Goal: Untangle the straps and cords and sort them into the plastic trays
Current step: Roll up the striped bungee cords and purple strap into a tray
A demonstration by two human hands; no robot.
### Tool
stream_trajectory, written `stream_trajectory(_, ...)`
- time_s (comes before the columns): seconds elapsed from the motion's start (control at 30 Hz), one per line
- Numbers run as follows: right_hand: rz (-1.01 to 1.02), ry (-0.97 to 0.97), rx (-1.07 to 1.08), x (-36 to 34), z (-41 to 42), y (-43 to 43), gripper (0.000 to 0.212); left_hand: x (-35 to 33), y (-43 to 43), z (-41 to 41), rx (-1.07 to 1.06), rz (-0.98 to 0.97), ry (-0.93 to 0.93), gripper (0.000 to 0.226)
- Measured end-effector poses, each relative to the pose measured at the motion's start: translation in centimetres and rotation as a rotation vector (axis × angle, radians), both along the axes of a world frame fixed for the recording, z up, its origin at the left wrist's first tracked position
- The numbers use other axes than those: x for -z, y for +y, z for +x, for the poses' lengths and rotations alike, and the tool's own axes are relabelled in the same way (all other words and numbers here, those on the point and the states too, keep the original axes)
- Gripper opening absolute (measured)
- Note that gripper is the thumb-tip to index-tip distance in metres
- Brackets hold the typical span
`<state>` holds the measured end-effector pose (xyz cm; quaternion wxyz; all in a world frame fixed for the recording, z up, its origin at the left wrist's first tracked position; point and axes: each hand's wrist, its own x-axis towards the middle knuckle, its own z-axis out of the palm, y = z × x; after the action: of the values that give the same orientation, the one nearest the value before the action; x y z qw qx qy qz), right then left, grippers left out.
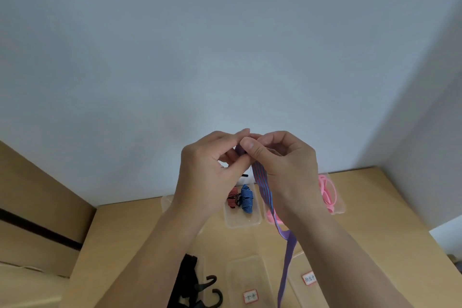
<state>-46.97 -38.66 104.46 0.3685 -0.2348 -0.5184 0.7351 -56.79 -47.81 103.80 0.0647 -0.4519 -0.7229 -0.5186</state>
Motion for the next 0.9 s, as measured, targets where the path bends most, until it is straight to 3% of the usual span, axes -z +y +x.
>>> stream_trajectory(0.2, 0.074, 0.038, -0.224, -0.3, 0.7, 1.4, 0.009, -1.5, -0.6, 0.2, 0.129, 0.245, -0.581, 0.031)
stream_trajectory(0.3, 0.097, 0.008, -0.309, -0.1, 0.9, 1.4, 0.006, -2.3, -1.0, 0.0, 0.172, 0.343, -0.753, 0.03)
stream_trajectory(0.47, 0.116, 0.006, -0.301, -0.1, 0.4, 1.2, 0.013, -2.4, -1.4, -0.4, 0.167, 0.391, -0.806, 0.022)
stream_trajectory(0.67, 0.243, -0.023, -0.299, -0.1, 0.6, 2.1, 0.014, -2.5, -2.1, -0.6, 0.138, 0.284, -0.72, 0.006)
stream_trajectory(0.9, 0.059, 0.054, -0.313, 0.5, 0.3, 1.8, 0.021, -2.3, -1.5, 0.2, 0.001, 0.527, -0.895, 0.014)
